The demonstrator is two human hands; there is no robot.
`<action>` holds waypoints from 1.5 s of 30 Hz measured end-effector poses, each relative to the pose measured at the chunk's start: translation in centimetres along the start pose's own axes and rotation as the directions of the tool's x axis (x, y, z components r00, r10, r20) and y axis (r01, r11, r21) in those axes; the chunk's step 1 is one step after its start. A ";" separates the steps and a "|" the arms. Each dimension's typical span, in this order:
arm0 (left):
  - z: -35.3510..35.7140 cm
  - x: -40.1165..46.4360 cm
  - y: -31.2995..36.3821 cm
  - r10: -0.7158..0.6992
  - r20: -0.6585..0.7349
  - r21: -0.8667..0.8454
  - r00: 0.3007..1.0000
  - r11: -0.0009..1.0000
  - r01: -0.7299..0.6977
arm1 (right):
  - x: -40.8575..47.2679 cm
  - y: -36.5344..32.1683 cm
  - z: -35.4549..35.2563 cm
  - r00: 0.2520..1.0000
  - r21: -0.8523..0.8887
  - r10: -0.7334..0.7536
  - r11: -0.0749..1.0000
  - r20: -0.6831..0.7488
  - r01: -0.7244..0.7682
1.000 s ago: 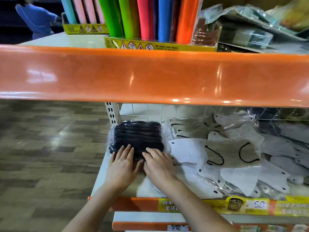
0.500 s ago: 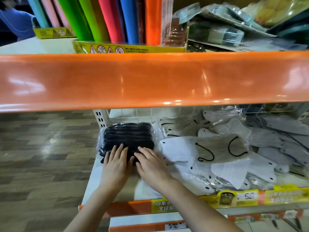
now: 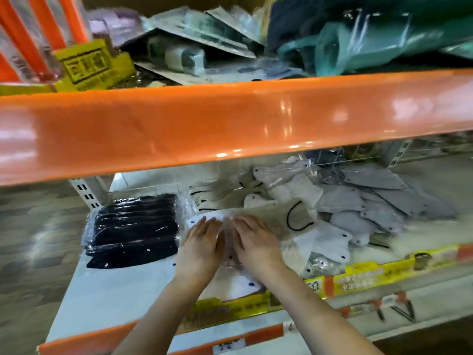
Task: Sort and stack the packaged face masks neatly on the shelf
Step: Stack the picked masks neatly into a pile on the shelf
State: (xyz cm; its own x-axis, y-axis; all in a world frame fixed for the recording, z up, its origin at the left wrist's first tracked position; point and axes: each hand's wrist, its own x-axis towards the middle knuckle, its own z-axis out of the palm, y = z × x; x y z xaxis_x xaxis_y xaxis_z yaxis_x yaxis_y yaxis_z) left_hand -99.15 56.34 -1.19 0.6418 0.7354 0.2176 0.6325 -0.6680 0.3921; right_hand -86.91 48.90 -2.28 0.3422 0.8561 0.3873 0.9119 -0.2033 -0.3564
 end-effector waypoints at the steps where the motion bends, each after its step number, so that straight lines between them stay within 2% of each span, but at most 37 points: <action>1: 0.5 0.3 1.2 0.019 0.009 0.005 1.000 1.000 -0.019 | -0.4 1.0 -0.7 1.000 0.000 0.005 1.000 0.011 -0.005; 9: 3.9 2.2 9.9 0.116 0.098 0.011 0.988 0.993 -0.117 | -2.4 9.1 -5.4 0.993 -0.064 0.106 0.992 -0.048 -0.109; 15: 6.6 3.2 15.5 0.209 0.093 0.054 0.974 0.975 -0.214 | -3.3 14.9 -8.0 0.980 -0.098 0.168 0.979 -0.102 -0.178; 20: 9.4 4.6 19.6 0.257 0.175 0.064 0.950 0.960 -0.272 | -4.2 19.7 -9.3 0.976 -0.156 0.216 0.964 -0.016 -0.216; 24: 11.6 5.9 22.4 0.217 0.154 0.074 0.964 0.970 -0.231 | -3.9 22.5 -10.2 0.968 -0.183 0.246 0.955 0.058 -0.232; 25: 12.0 6.3 23.0 0.196 0.197 0.081 0.961 0.973 -0.215 | -3.7 23.1 -10.3 0.964 -0.182 0.257 0.953 0.065 -0.242; 28: 13.5 6.9 23.4 0.131 0.217 0.135 0.967 0.978 -0.162 | -3.3 24.7 -10.0 0.965 -0.191 0.250 0.954 0.074 -0.233; 31: 14.4 7.1 23.2 0.096 0.212 0.157 0.973 0.979 -0.131 | -2.8 25.2 -10.3 0.944 -0.197 0.320 0.934 0.085 -0.299; 33: 14.8 7.1 23.0 0.086 0.203 0.162 0.975 0.979 -0.120 | -2.5 25.5 -10.5 0.897 -0.209 0.402 0.907 0.181 -0.365; 37: 14.7 7.1 23.1 0.097 0.177 0.149 0.979 0.981 -0.124 | -1.4 25.7 -11.0 0.862 -0.208 0.448 0.890 0.237 -0.406; 42: 15.1 6.9 22.7 0.130 0.163 0.141 0.978 0.978 -0.153 | -0.8 26.1 -10.7 0.909 -0.302 0.381 0.898 0.167 -0.321; 45: 14.9 6.8 22.8 0.185 0.143 0.109 0.972 0.973 -0.202 | -0.8 26.1 -10.5 0.938 -0.278 0.310 0.925 0.153 -0.260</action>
State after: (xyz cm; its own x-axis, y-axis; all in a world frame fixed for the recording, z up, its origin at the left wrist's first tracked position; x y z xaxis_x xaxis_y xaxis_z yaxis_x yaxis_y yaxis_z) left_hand -73.91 44.44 -4.13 0.8031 0.5749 0.1566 0.5336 -0.8108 0.2405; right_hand -60.95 37.95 -2.96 0.5691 0.8130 0.1231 0.8172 -0.5427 -0.1942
